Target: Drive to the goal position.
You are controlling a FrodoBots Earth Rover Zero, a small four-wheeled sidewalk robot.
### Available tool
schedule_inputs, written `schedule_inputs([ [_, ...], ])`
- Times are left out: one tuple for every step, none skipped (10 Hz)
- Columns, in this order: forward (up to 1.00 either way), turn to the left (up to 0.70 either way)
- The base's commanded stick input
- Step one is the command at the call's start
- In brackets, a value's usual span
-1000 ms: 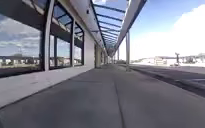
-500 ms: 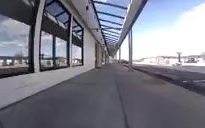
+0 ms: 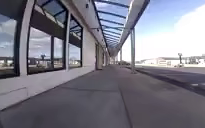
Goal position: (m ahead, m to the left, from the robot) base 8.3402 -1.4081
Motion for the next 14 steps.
schedule_inputs([
  [0.85, -0.11],
  [0.85, 0.0],
  [0.85, 0.0],
  [0.85, 0.0],
  [0.85, 0.0],
  [0.85, 0.0],
  [0.85, 0.0],
  [0.85, -0.27],
  [0.85, 0.0],
  [0.85, 0.0],
  [0.85, 0.0],
  [0.85, 0.0],
  [0.85, 0.0],
  [0.85, 0.0],
])
